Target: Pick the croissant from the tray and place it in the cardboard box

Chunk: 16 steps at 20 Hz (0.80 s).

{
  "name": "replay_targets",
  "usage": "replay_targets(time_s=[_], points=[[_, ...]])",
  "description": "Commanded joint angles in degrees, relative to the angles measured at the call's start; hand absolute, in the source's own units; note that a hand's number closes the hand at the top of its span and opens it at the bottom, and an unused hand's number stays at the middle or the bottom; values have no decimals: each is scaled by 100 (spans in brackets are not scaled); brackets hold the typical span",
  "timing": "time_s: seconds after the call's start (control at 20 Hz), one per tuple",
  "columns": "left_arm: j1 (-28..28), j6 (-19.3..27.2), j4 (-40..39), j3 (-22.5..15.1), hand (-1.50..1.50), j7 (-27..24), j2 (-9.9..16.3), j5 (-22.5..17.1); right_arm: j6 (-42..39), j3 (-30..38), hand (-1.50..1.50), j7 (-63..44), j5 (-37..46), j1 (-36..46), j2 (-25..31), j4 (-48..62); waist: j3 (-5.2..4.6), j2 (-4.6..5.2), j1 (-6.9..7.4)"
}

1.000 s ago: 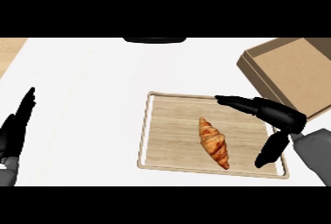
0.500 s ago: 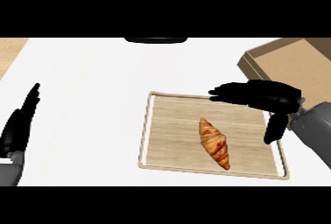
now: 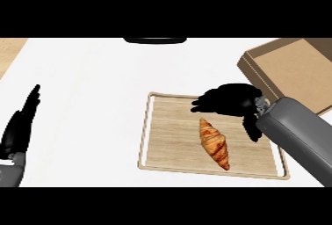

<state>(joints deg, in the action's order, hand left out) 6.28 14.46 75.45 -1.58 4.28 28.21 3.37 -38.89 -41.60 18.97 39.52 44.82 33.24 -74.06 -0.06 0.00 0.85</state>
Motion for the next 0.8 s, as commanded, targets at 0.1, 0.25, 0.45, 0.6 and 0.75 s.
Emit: replay_targets(time_s=[0.1,0.25,0.45,0.6,0.75], points=[[-231,-223,185,160,0,-40,8,-25,-650,-57,-150,-350,555,187,-561,344,5,-1,-17],[218,-207,-246,285,0,-62,-47,72,-678,-143,-150,-697,904,-62,-729,37,4,-3,-95],[64,-401,103,399,0,235,14,109,-416,-14,-150,-98,1392,133,-968,693,7,5,-36],[-116,-448,-214,549,0,-319,-115,139,-539,83,-150,-236,1577,-445,-814,4,5,-4,-79],[119,-654,-264,732,0,-194,10,58,-415,82,-150,-146,1816,-247,-1299,601,5,7,-47]])
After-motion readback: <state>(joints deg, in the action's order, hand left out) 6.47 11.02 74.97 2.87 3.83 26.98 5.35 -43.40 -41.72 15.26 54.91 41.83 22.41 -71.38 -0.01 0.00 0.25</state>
